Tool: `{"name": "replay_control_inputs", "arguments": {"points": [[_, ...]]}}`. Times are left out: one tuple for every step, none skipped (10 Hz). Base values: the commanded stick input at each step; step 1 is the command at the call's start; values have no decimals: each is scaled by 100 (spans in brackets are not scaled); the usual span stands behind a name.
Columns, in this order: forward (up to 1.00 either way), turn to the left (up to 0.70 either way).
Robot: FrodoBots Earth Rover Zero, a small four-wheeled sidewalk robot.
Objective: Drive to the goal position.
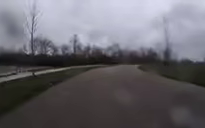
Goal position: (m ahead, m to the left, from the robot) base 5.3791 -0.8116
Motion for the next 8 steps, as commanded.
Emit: {"name": "replay_control_inputs", "arguments": {"points": [[70,0],[70,0],[70,0],[70,0],[70,0],[70,0],[70,0],[70,0]]}}
